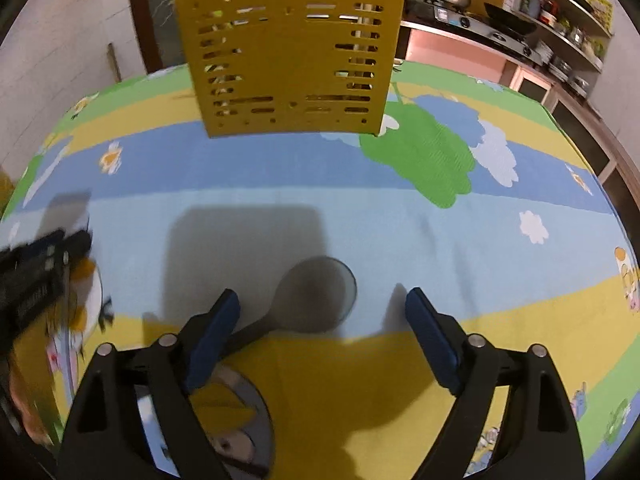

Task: Organize utensils
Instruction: 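Grasp the light grey spoon with the left tool while the right tool approaches the dark spoon, then close the right tool on the dark grey spoon handle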

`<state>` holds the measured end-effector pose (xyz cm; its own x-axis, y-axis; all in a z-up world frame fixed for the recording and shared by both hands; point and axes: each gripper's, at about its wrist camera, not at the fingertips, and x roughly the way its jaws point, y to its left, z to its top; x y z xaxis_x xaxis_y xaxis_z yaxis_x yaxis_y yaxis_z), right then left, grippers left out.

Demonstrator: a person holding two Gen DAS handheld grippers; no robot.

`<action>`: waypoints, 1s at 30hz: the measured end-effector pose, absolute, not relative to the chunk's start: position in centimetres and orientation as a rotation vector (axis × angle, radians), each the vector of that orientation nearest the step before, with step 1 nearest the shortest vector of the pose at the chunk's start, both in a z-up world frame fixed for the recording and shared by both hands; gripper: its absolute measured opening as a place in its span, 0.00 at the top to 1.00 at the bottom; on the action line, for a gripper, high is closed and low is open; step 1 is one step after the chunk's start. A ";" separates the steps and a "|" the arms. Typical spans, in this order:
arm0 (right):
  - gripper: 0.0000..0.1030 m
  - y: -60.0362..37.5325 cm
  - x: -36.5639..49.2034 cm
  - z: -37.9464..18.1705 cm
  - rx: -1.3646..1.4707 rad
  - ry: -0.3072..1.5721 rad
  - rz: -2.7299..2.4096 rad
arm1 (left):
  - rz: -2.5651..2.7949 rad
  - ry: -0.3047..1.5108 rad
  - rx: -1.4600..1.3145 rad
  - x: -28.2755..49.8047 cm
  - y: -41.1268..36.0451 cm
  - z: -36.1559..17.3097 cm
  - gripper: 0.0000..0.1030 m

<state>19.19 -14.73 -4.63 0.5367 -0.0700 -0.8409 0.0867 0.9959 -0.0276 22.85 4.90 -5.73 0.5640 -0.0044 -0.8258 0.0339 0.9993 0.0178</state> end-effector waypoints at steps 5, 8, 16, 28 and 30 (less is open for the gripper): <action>0.16 -17.3 16.9 -4.5 -0.026 1.040 -0.019 | -0.030 0.980 0.031 22.7 4.5 -5.7 0.67; 0.16 -20.0 16.2 -4.4 -0.005 1.044 -0.056 | -0.041 0.982 0.040 22.4 3.7 -5.6 0.67; 0.16 -24.7 16.2 -4.0 0.034 1.010 -0.174 | -0.050 0.982 0.076 21.4 1.3 -5.8 0.67; 0.39 -23.6 17.2 -4.7 0.170 0.951 -0.290 | 0.018 1.016 0.042 21.6 0.9 -5.6 0.34; 0.42 -23.4 17.3 -4.7 0.177 0.944 -0.302 | 0.041 1.006 0.040 21.3 0.8 -5.6 0.30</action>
